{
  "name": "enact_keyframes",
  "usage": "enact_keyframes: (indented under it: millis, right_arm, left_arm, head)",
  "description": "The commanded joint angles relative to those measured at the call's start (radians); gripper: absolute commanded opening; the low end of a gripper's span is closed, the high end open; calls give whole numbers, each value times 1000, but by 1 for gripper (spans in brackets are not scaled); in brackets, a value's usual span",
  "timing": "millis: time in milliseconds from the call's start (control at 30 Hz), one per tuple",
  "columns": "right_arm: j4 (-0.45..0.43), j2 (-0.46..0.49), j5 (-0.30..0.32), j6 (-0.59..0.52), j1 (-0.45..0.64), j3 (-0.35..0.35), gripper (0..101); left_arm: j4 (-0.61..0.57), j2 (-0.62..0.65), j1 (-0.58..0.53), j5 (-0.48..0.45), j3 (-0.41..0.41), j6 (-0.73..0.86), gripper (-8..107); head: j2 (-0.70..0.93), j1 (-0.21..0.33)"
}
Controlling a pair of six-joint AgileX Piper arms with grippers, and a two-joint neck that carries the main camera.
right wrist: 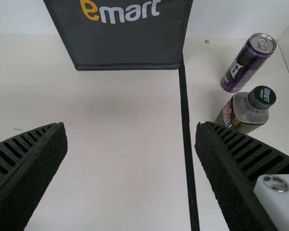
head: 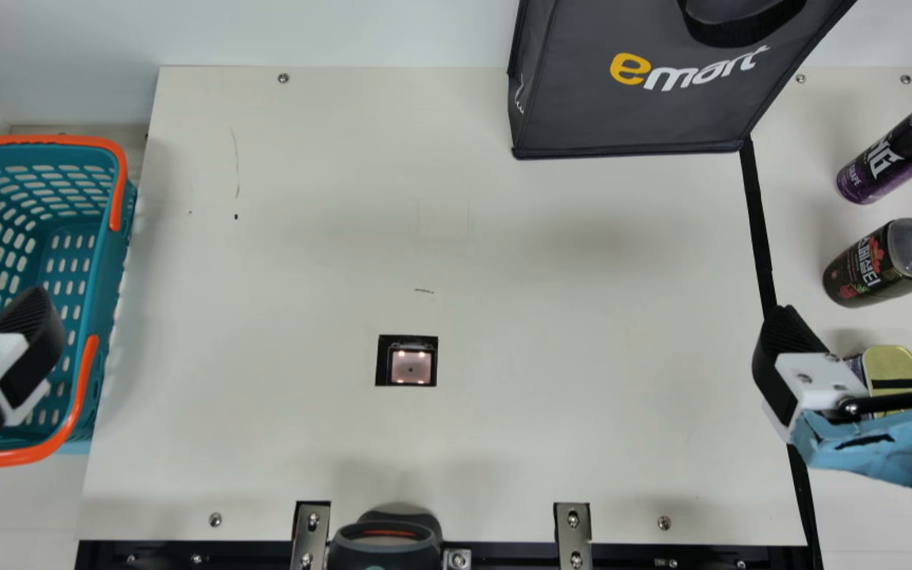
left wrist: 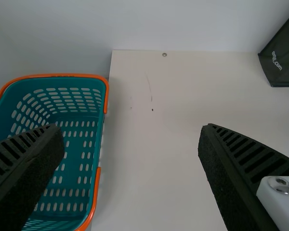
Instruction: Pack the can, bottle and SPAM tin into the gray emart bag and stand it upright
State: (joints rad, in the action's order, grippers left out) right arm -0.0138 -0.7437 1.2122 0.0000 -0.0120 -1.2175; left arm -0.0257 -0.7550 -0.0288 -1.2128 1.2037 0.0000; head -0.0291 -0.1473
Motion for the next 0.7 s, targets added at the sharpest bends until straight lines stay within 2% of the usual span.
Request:
enact_keyframes:
  millis: [0,33,367,400,667]
  right_arm:
    - [0,0,0,0,0,0,95]
    - [0,0,0,0,0,0,95]
    - [0,0,-1,0,0,0,95]
    - [0,0,-1,0,0,0,95]
    - [0,0,-1,0,0,0,95]
  left_arm:
    - [0,0,0,0,0,0,90]
    - [0,0,0,0,0,0,90]
    - [0,0,0,0,0,0,90]
    - [0,0,0,0,0,0,90]
    - [0,0,0,0,0,0,90]
  head:
    - [-22,32]
    - [-65,76]
    - [-298,309]
    - [-320,322]
    - [-320,322]
